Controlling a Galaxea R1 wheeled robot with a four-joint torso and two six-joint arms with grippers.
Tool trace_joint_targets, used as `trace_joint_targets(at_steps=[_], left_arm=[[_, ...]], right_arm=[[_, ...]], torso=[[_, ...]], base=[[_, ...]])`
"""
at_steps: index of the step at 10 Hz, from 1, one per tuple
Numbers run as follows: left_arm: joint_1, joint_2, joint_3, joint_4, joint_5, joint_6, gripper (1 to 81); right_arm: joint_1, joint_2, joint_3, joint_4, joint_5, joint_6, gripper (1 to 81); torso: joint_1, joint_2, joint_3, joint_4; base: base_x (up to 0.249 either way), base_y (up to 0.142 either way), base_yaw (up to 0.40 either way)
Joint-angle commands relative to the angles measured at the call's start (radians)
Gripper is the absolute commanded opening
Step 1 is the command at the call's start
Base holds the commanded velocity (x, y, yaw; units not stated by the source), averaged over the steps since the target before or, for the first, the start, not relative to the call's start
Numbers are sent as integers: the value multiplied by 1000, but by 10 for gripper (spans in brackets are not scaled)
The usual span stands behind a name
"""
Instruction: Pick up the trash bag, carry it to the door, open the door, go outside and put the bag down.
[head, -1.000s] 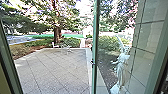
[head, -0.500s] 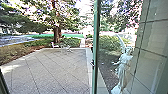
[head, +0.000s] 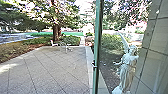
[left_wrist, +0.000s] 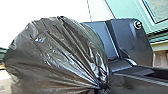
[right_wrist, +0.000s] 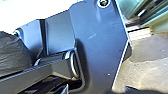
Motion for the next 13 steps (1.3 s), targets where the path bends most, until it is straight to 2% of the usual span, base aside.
trace_joint_targets(at_steps=[1, 13], left_arm=[[-53, 6, -3, 1, 53, 3, 10], [-53, 6, -3, -1, 53, 3, 10]], right_arm=[[47, -1, 6, 1, -71, -3, 811], [45, -3, 8, 1, -70, -1, 811]], torso=[[0, 0, 0, 0], [1, 1, 0, 0]], base=[[108, 0, 0], [108, 0, 0]])
